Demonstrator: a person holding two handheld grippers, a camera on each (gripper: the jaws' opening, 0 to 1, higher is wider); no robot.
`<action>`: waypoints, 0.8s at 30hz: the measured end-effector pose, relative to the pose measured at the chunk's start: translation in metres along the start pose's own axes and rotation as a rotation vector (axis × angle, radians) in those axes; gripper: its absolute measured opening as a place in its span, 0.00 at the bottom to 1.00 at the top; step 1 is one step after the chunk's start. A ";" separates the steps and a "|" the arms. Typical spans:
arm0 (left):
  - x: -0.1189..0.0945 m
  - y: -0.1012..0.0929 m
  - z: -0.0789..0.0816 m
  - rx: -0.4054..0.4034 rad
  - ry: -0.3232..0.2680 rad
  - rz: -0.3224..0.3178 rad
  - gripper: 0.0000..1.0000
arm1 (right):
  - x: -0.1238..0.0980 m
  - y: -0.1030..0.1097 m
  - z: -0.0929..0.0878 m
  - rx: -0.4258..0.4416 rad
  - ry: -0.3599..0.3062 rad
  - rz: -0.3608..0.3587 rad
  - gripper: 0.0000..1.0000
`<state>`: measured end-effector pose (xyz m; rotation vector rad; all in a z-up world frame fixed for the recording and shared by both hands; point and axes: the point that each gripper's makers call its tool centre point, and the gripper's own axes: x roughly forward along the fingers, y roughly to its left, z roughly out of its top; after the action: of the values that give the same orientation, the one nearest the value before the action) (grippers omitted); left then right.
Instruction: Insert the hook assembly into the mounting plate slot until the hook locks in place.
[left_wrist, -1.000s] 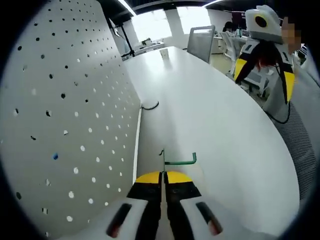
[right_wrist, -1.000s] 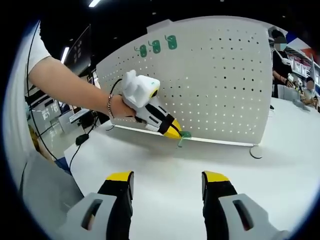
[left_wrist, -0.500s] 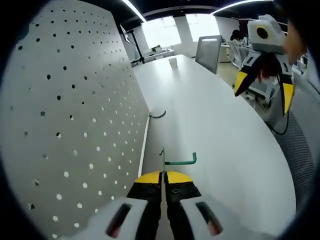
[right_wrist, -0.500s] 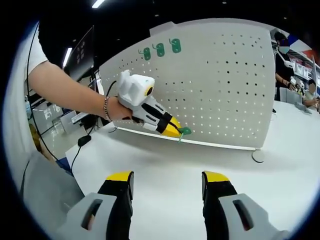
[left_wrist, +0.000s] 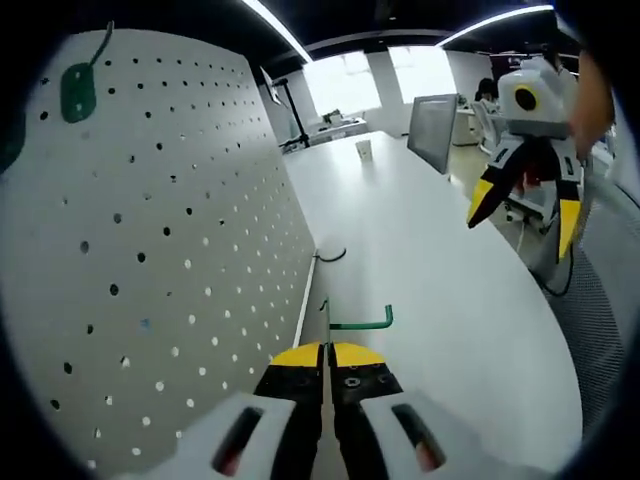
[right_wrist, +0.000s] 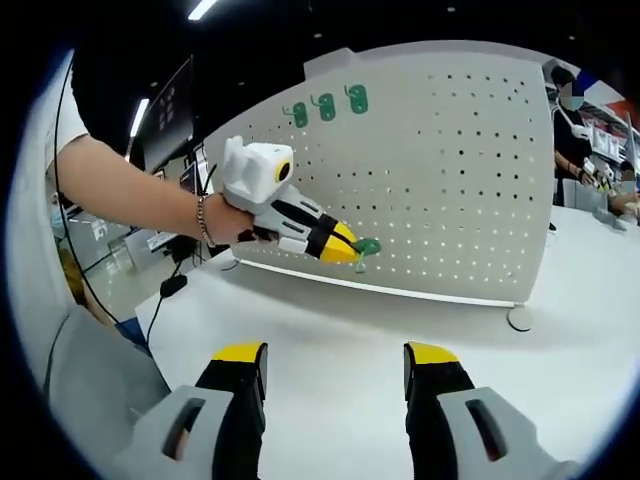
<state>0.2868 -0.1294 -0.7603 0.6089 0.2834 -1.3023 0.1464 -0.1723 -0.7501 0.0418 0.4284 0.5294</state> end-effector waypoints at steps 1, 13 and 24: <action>-0.002 -0.001 0.000 0.002 0.001 0.003 0.01 | 0.000 0.000 0.000 0.001 -0.002 0.001 0.53; -0.023 0.002 0.012 -0.032 -0.067 0.063 0.01 | -0.003 0.002 0.004 -0.011 -0.013 0.018 0.53; -0.045 0.002 0.029 -0.051 -0.125 0.127 0.01 | -0.004 0.005 0.006 -0.021 -0.019 0.039 0.53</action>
<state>0.2728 -0.1092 -0.7130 0.4924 0.1717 -1.2021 0.1433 -0.1691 -0.7422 0.0353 0.4036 0.5712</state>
